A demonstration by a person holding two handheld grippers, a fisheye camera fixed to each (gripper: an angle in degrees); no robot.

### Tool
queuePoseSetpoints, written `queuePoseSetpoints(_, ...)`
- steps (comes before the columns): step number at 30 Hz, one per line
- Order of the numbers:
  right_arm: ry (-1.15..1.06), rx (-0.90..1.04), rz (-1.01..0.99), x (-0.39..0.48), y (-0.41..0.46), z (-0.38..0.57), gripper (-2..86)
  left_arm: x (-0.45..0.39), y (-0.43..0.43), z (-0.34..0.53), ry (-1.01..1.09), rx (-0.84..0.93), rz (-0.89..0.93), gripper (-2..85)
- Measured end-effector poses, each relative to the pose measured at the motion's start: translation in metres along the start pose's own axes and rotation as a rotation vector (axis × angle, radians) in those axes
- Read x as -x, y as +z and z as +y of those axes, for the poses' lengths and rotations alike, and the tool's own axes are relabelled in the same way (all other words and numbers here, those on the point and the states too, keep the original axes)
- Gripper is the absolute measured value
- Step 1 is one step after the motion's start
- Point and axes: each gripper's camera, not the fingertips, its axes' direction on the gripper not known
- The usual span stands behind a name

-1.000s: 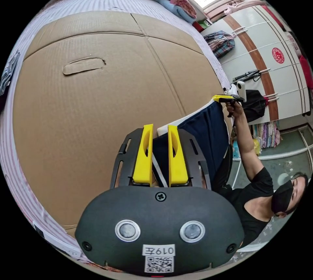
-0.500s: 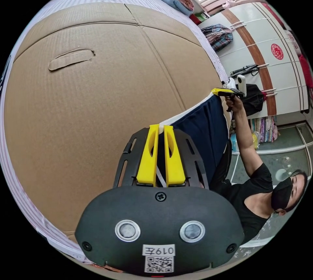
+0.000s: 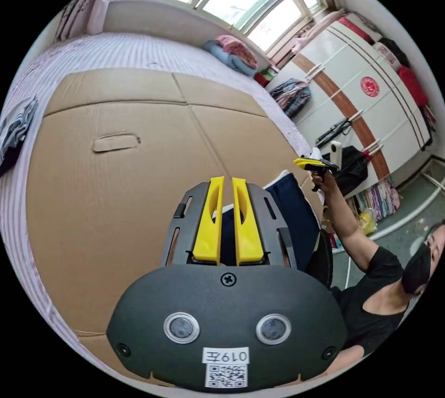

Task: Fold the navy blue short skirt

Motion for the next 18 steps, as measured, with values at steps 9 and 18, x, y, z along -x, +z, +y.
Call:
queuePoseSetpoints(9,-0.172,0.214,0.109,0.104,0.096,0.001,6.2,-0.087,0.133,-0.012,-0.122,0.272,0.068,2.3)
queuePoseSetpoints(18,-0.167,0.280,0.095,0.116,0.136,0.022,6.8,-0.105,0.150,-0.030,-0.225,0.254,0.078,5.8)
